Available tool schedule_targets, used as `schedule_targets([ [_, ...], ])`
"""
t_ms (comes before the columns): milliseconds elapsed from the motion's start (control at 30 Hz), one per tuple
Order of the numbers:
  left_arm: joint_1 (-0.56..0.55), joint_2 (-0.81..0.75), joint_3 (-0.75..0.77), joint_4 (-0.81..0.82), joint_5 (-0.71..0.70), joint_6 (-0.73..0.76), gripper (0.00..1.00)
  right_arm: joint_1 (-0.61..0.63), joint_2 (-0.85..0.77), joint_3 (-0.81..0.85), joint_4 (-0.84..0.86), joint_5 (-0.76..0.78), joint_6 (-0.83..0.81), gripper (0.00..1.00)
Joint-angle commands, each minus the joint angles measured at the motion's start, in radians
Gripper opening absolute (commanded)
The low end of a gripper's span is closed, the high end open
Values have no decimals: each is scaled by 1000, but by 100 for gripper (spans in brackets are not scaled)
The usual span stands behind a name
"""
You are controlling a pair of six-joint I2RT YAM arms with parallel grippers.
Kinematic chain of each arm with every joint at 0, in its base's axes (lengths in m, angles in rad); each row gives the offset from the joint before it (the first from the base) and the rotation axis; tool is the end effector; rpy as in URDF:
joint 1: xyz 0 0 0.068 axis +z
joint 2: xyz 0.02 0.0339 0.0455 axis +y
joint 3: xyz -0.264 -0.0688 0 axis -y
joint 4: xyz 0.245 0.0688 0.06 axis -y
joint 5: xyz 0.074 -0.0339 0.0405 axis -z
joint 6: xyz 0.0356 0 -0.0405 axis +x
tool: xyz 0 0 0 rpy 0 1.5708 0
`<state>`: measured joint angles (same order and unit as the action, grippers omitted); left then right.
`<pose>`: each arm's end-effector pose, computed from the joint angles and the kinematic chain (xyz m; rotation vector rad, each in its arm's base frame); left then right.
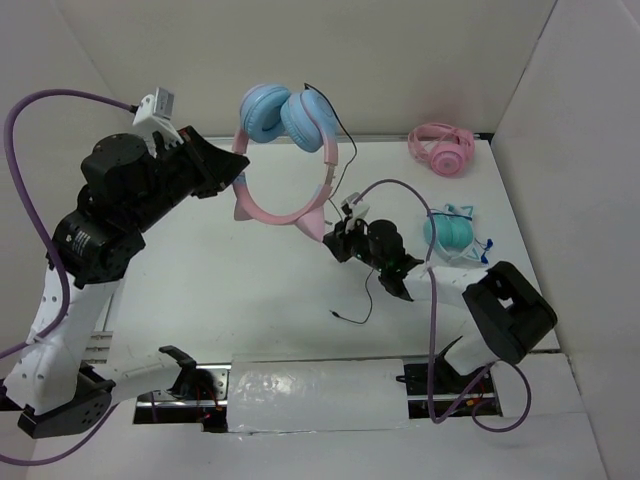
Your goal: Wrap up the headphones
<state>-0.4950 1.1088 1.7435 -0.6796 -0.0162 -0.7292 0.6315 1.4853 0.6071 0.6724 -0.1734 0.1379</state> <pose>0.1530 -0.0819 0.5385 -0.2113 1.6841 -0.9211 0.2440 0.1861 0.2040 -0.5707 1.7376 0.7035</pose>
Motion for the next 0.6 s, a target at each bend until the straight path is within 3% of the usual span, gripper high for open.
schedule_targets([
  [0, -5, 12, 56, 83, -73, -93, 0, 46, -63, -85, 95, -2, 54, 11],
  [100, -5, 40, 44, 54, -172, -166, 0, 104, -131, -170, 58, 112, 133, 0],
  [200, -4, 68, 24, 8, -255, -263, 0, 190, -204, -204, -32, 237, 219, 0],
  [367, -1, 152, 7, -104, -376, -421, 0, 330, -241, -80, -397, 471, 270, 0],
  [567, 48, 307, 48, -242, -418, -542, 0, 556, -308, 37, -657, 626, 230, 0],
])
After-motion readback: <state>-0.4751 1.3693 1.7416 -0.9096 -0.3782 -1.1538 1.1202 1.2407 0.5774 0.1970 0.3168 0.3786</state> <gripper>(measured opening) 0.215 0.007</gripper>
